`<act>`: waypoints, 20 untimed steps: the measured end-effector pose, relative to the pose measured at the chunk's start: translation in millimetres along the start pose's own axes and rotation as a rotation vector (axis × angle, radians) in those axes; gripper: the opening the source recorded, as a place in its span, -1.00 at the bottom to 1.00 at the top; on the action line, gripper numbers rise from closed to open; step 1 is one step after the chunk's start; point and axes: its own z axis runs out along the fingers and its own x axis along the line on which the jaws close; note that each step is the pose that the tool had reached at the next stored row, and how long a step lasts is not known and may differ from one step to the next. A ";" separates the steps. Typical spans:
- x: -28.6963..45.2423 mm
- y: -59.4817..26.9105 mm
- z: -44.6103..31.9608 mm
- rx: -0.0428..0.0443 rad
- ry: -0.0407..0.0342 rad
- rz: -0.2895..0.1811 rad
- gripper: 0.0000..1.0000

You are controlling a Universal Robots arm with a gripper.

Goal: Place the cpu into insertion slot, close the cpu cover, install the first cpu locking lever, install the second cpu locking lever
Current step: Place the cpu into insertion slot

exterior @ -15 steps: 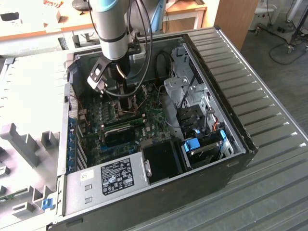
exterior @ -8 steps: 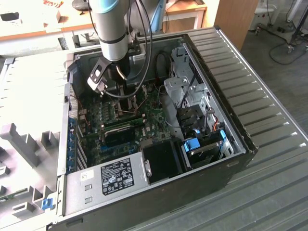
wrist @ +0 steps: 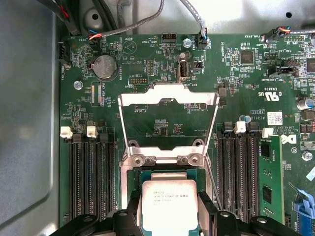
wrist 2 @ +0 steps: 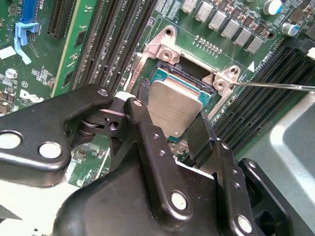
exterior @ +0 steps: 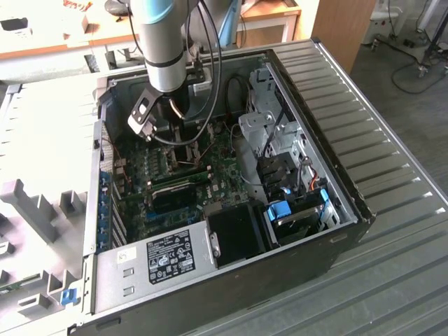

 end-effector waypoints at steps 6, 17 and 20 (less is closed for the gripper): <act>0.0 -2.0 0.1 -0.0002 0.0031 0.000 0.08; 0.0 -2.4 1.8 0.0000 0.0088 0.001 0.08; 0.0 -2.4 1.8 -0.0001 0.0089 0.001 0.08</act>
